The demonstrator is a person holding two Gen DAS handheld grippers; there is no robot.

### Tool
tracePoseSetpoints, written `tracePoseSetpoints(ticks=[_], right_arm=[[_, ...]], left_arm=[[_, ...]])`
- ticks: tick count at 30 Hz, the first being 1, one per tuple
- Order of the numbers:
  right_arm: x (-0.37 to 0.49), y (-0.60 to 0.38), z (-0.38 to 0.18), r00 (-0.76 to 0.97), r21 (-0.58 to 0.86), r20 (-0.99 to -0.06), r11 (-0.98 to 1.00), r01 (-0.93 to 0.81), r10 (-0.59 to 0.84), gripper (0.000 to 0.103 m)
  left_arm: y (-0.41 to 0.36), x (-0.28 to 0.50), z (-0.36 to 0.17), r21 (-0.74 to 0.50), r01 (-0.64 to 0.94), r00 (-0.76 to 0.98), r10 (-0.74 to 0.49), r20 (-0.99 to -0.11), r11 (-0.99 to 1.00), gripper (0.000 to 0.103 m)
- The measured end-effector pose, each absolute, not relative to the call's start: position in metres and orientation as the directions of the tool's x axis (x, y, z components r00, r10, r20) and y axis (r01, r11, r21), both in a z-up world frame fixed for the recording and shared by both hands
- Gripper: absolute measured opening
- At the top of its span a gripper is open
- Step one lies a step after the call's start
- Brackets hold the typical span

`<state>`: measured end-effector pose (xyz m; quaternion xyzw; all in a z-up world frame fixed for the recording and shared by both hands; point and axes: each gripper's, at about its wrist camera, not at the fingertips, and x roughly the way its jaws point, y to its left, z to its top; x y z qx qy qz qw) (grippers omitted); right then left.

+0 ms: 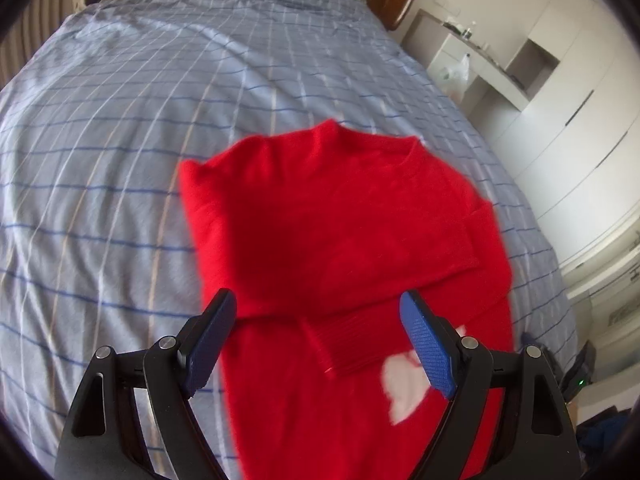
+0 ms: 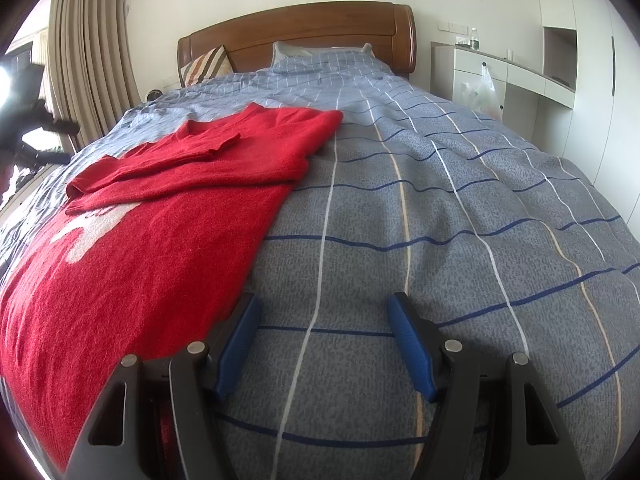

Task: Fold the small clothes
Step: 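Fold the held sleeve across the sweater body and open the left gripper, then grasp the sweater hem with the left gripper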

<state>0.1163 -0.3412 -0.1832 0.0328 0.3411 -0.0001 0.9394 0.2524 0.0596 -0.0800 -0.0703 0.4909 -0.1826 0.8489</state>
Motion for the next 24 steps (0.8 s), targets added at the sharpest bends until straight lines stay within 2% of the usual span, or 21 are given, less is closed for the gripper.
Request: tracePoseSetpoints(ticks=[2, 7, 11, 13, 15, 20, 22, 24], right_arm=[[0.117, -0.341, -0.183, 0.766, 0.057, -0.642, 0.998, 0.024, 0.019, 0.066], [0.120, -0.341, -0.182, 0.759, 0.054, -0.651, 0.998, 0.026, 0.016, 0.067], [0.116, -0.336, -0.166, 0.689, 0.022, -0.725, 1.000, 0.020, 0.002, 0.071], [0.097, -0.336, -0.149, 0.690, 0.031, -0.723, 0.999, 0.030, 0.002, 0.073], [0.071, -0.332, -0.135, 0.694, 0.107, -0.714, 0.994, -0.019, 0.090, 0.080], [0.026, -0.312, -0.148, 0.549, 0.315, -0.781, 0.947, -0.064, 0.297, 0.080], [0.013, -0.305, -0.163, 0.503, 0.394, -0.788, 0.919, -0.035, 0.357, 0.078], [0.007, -0.300, -0.175, 0.482, 0.446, -0.783, 0.895, -0.004, 0.393, 0.069]], left_arm=[[0.084, 0.233, -0.096, -0.293, 0.219, 0.434, -0.362, -0.825, 0.931, 0.085], [0.112, 0.158, -0.133, -0.394, 0.199, 0.409, -0.442, -0.799, 0.897, 0.085], [0.113, 0.089, -0.133, -0.317, 0.230, 0.498, -0.392, -0.774, 0.920, 0.085], [0.114, 0.063, -0.129, -0.326, 0.250, 0.509, -0.410, -0.757, 0.912, 0.088], [0.112, 0.050, -0.131, -0.334, 0.261, 0.495, -0.423, -0.759, 0.906, 0.089], [0.089, 0.029, -0.150, -0.303, 0.257, 0.429, -0.389, -0.815, 0.918, 0.082], [0.084, 0.023, -0.158, -0.312, 0.249, 0.412, -0.391, -0.823, 0.917, 0.079], [0.081, 0.020, -0.165, -0.337, 0.237, 0.395, -0.408, -0.823, 0.911, 0.075]])
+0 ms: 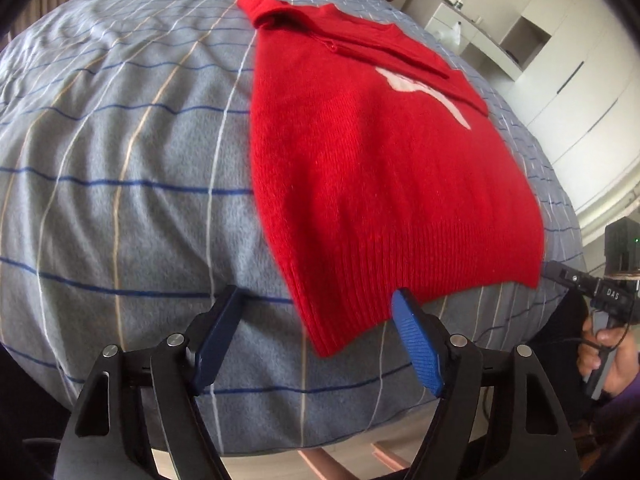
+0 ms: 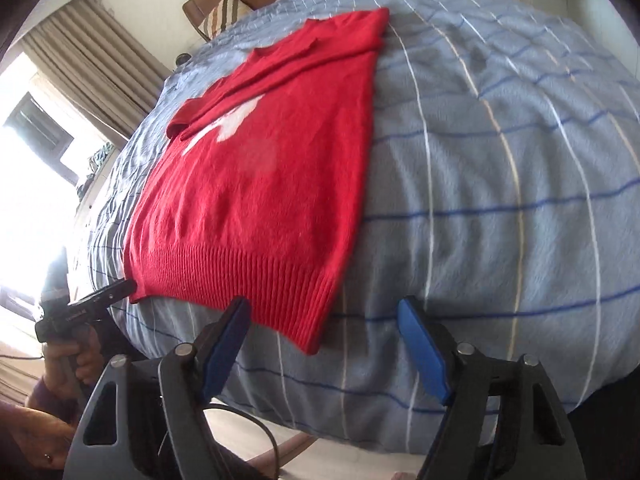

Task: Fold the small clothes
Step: 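Grasp the sweater hem with the left gripper, then grasp the hem with the right gripper while the left gripper lifts the hem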

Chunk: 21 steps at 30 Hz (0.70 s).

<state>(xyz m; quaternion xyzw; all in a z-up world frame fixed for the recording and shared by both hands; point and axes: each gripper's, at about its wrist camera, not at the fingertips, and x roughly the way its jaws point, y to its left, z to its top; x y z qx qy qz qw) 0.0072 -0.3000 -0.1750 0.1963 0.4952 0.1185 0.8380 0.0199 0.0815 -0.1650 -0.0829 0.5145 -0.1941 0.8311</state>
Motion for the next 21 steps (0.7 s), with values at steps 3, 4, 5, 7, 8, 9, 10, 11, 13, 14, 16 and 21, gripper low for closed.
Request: tracePoseSetpoints(ticks=[3, 4, 5, 7, 8, 9, 10, 11, 13, 14, 16, 21], right_arm=[[0.007, -0.291, -0.190, 0.458, 0.514, -0.764, 0.858, 0.004, 0.455, 0.050], [0.009, -0.289, -0.193, 0.451, 0.529, -0.758, 0.849, 0.000, 0.472, 0.041], [0.010, -0.287, -0.194, 0.455, 0.530, -0.753, 0.848, -0.007, 0.475, 0.017], [0.009, -0.290, -0.194, 0.469, 0.524, -0.753, 0.852, 0.006, 0.461, 0.005], [0.008, -0.293, -0.192, 0.477, 0.533, -0.749, 0.846, 0.019, 0.461, 0.005], [0.004, -0.297, -0.190, 0.486, 0.520, -0.754, 0.854, 0.032, 0.442, 0.005], [0.001, -0.300, -0.187, 0.492, 0.489, -0.769, 0.872, 0.043, 0.407, 0.005], [-0.002, -0.303, -0.183, 0.499, 0.467, -0.779, 0.882, 0.059, 0.379, 0.004], [-0.007, -0.312, -0.177, 0.514, 0.454, -0.784, 0.886, 0.092, 0.349, 0.004], [-0.008, -0.313, -0.175, 0.520, 0.440, -0.787, 0.892, 0.099, 0.330, 0.004], [-0.004, -0.312, -0.178, 0.513, 0.435, -0.794, 0.894, 0.104, 0.327, 0.004], [-0.001, -0.308, -0.179, 0.505, 0.434, -0.797, 0.895, 0.097, 0.332, 0.004]], left_arm=[[0.084, 0.019, -0.172, -0.377, 0.211, 0.378, -0.431, -0.819, 0.902, 0.060], [0.087, 0.020, -0.174, -0.406, 0.200, 0.370, -0.452, -0.811, 0.892, 0.048], [0.092, 0.022, -0.176, -0.439, 0.186, 0.362, -0.476, -0.801, 0.879, 0.028], [0.105, 0.026, -0.181, -0.527, 0.142, 0.343, -0.541, -0.768, 0.838, 0.006], [0.110, 0.026, -0.182, -0.556, 0.119, 0.344, -0.559, -0.754, 0.823, 0.004], [0.114, 0.024, -0.181, -0.559, 0.113, 0.350, -0.560, -0.751, 0.821, 0.003], [0.114, 0.021, -0.178, -0.547, 0.118, 0.362, -0.549, -0.753, 0.829, 0.003], [0.114, 0.017, -0.175, -0.526, 0.125, 0.375, -0.531, -0.760, 0.842, 0.002], [0.113, 0.014, -0.170, -0.490, 0.134, 0.394, -0.500, -0.771, 0.861, 0.002], [0.112, 0.015, -0.169, -0.483, 0.132, 0.394, -0.493, -0.775, 0.865, 0.002], [0.109, 0.019, -0.172, -0.477, 0.125, 0.383, -0.486, -0.786, 0.870, 0.002], [0.110, 0.014, -0.160, -0.469, 0.149, 0.391, -0.487, -0.781, 0.871, 0.002]])
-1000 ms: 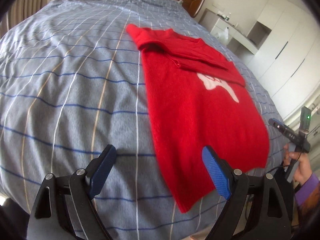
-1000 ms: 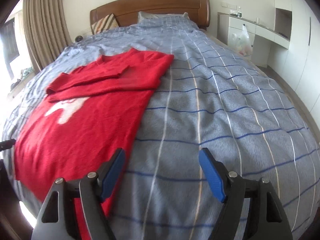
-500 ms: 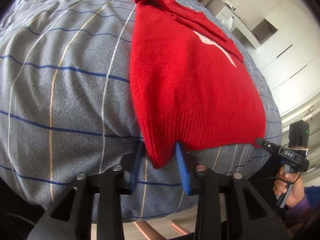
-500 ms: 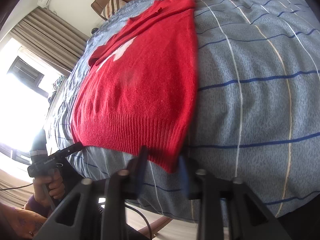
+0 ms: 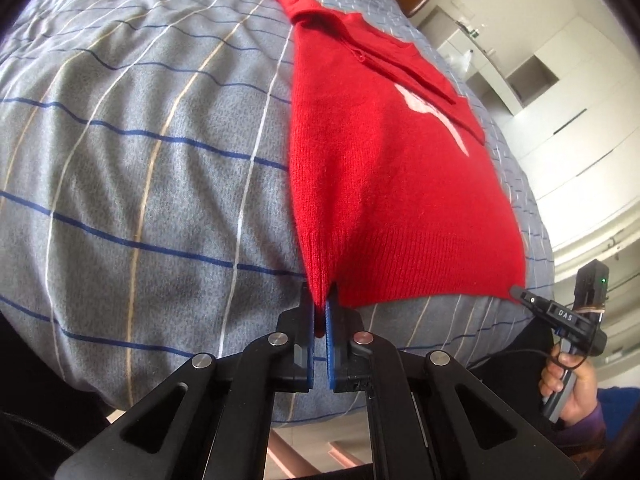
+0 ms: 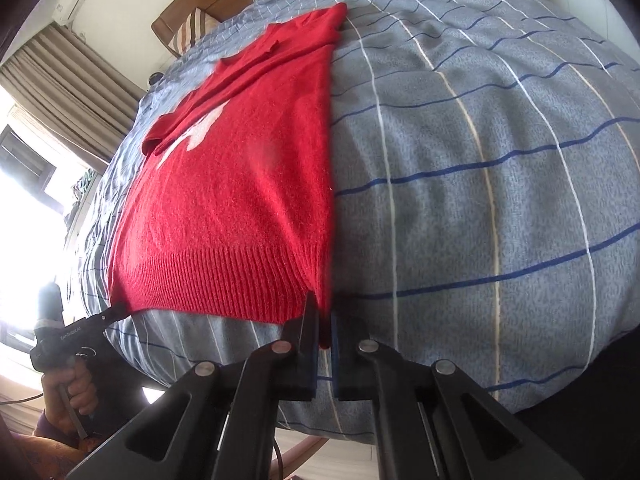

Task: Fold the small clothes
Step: 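Grasp the hem with the right gripper while the left gripper lifts the hem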

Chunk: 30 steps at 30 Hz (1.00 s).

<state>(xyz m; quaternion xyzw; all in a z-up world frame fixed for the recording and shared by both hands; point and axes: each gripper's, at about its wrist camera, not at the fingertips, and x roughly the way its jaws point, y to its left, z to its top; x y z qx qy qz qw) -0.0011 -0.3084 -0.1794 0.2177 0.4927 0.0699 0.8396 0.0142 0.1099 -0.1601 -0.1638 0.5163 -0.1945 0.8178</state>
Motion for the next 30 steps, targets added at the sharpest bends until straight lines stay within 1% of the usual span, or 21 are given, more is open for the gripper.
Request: tracePoseSetpoints(ticks=[4, 6, 11, 15, 18, 20, 24, 30], right_arm=[[-0.003, -0.311, -0.175, 0.509, 0.439, -0.792, 0.894, 0.091, 0.337, 0.004], [-0.003, -0.314, -0.172, 0.516, 0.467, -0.779, 0.879, 0.097, 0.356, 0.004], [0.001, -0.331, -0.134, 0.617, 0.611, -0.643, 0.789, 0.057, 0.454, 0.004], [0.038, -0.343, -0.096, 0.684, 0.671, -0.531, 0.741, -0.021, 0.500, 0.004], [0.088, -0.347, -0.077, 0.719, 0.666, -0.484, 0.743, -0.067, 0.499, 0.004], [0.127, -0.350, -0.070, 0.737, 0.657, -0.465, 0.749, -0.085, 0.491, 0.004], [0.203, -0.357, -0.072, 0.759, 0.678, -0.438, 0.732, -0.073, 0.481, 0.004], [0.303, -0.362, -0.091, 0.739, 0.607, -0.531, 0.795, -0.011, 0.415, 0.004]], left_arm=[[0.113, 0.015, -0.157, -0.483, 0.139, 0.398, -0.495, -0.772, 0.865, 0.002], [0.115, 0.016, -0.150, -0.513, 0.139, 0.406, -0.521, -0.751, 0.847, 0.002], [0.121, 0.034, -0.097, -0.576, 0.197, 0.485, -0.590, -0.646, 0.793, 0.002], [0.119, 0.085, -0.068, -0.598, 0.225, 0.534, -0.611, -0.584, 0.769, 0.002], [0.108, 0.140, -0.061, -0.573, 0.228, 0.572, -0.585, -0.575, 0.787, 0.002], [0.100, 0.182, -0.061, -0.553, 0.213, 0.588, -0.558, -0.585, 0.805, 0.002], [0.082, 0.253, -0.063, -0.484, 0.187, 0.620, -0.485, -0.617, 0.855, 0.002], [0.060, 0.334, -0.081, -0.412, 0.147, 0.618, -0.408, -0.672, 0.899, 0.002]])
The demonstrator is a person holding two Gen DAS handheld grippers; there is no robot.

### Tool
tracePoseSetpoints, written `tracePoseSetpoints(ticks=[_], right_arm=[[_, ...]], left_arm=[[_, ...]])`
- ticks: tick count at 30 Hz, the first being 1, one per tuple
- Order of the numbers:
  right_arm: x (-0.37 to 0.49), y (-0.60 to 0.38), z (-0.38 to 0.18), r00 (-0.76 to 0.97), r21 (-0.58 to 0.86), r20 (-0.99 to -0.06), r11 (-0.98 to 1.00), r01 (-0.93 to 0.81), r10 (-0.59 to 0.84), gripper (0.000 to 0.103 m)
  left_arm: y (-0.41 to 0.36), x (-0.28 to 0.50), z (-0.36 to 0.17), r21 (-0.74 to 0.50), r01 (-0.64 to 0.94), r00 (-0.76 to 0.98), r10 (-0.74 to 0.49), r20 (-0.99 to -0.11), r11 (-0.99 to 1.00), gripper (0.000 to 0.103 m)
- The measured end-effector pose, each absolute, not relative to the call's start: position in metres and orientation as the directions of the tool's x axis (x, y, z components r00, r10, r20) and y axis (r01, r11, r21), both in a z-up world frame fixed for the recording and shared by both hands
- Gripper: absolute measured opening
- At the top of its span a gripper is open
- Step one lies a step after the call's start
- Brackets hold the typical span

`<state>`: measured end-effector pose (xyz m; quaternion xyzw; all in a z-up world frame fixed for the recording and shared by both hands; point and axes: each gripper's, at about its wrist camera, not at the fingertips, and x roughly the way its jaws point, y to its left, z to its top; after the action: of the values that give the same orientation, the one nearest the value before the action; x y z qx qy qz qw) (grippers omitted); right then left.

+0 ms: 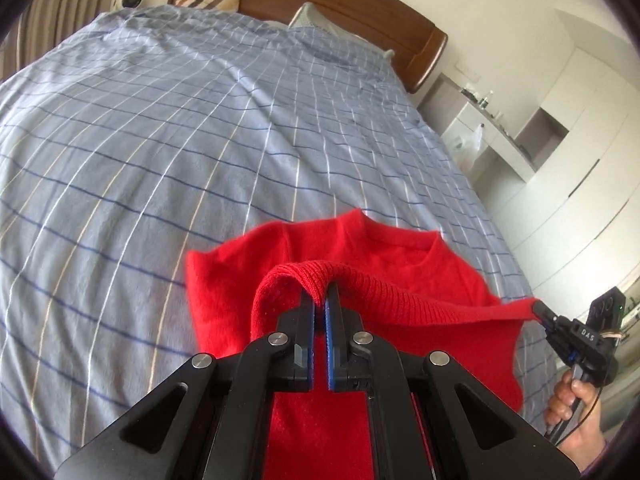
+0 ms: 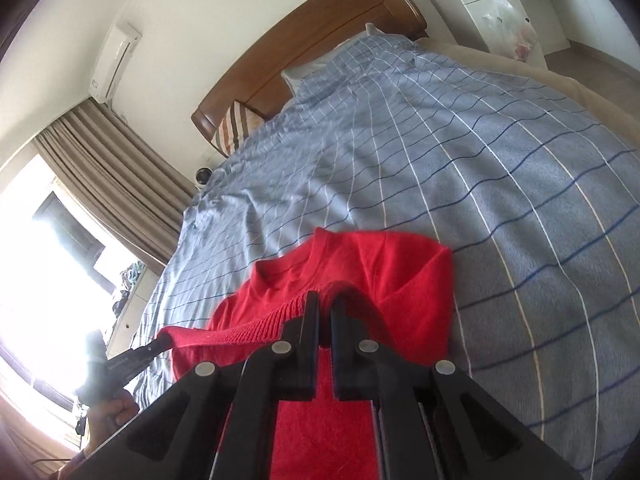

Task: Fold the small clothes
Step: 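Grasp the hem with the right gripper while the left gripper lifts the hem, then fold the hem up onto the collar with both grippers and release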

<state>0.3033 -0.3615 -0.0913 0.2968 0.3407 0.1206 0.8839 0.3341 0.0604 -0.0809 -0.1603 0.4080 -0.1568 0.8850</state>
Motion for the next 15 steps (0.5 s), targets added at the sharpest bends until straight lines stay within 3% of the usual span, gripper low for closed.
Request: tracePoseSetpoints(ticks=[7, 10, 12, 13, 14, 15], right_arm=[[0.369, -0.371, -0.134, 0.711, 0.632, -0.576, 0.772, 0.073, 0.404, 0.004], [0.384, -0.370, -0.148, 0.702, 0.657, -0.577, 0.748, 0.095, 0.418, 0.007], [0.388, -0.373, -0.153, 0.707, 0.676, -0.572, 0.727, 0.120, 0.415, 0.016], [0.388, -0.374, -0.153, 0.712, 0.682, -0.569, 0.720, 0.129, 0.412, 0.022], [0.388, -0.376, -0.151, 0.720, 0.687, -0.563, 0.714, 0.134, 0.406, 0.039], [0.385, -0.378, -0.148, 0.731, 0.691, -0.552, 0.710, 0.134, 0.400, 0.052]], left_arm=[[0.052, 0.385, -0.111, -0.374, 0.081, 0.590, -0.347, -0.729, 0.924, 0.002], [0.052, 0.394, -0.119, -0.360, 0.041, 0.577, -0.316, -0.753, 0.932, 0.007], [0.055, 0.401, -0.121, -0.342, -0.017, 0.566, -0.273, -0.778, 0.940, 0.034], [0.059, 0.404, -0.121, -0.338, -0.052, 0.555, -0.255, -0.792, 0.940, 0.066], [0.065, 0.404, -0.119, -0.346, -0.079, 0.562, -0.245, -0.790, 0.935, 0.078], [0.071, 0.400, -0.114, -0.364, -0.088, 0.581, -0.249, -0.775, 0.927, 0.078]])
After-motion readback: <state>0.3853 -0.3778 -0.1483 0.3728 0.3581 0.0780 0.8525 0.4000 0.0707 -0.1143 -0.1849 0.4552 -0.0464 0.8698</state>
